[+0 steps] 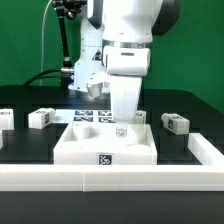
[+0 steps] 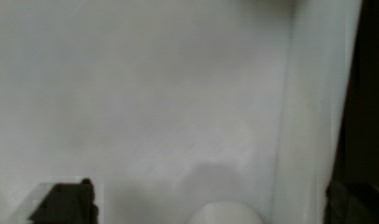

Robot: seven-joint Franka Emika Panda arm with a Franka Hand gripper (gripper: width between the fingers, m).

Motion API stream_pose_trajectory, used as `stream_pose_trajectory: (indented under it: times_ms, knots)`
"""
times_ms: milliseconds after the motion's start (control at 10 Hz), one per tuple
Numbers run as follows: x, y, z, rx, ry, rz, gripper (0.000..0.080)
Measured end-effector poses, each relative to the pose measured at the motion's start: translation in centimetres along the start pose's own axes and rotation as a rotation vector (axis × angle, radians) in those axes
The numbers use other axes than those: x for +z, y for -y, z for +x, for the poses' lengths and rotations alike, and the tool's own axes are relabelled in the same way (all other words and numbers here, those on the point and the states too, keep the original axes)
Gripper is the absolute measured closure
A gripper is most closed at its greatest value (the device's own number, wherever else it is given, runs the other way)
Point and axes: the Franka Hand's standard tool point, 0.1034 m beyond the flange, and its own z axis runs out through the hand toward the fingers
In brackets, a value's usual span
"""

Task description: Assemble one leg

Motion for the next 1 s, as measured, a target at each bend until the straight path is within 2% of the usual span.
stream_pose_trajectory:
  times_ms: [600, 800, 1000]
  knots:
    - [-0.2, -0.1, 0.2, 0.023, -0.001, -0.007, 0.015]
    - [-2.2, -0.5, 0.6, 0.036, 0.009, -0.016, 0.015]
    - [-3.1, 0.0, 0.8, 0.042, 0.012, -0.02, 0.015]
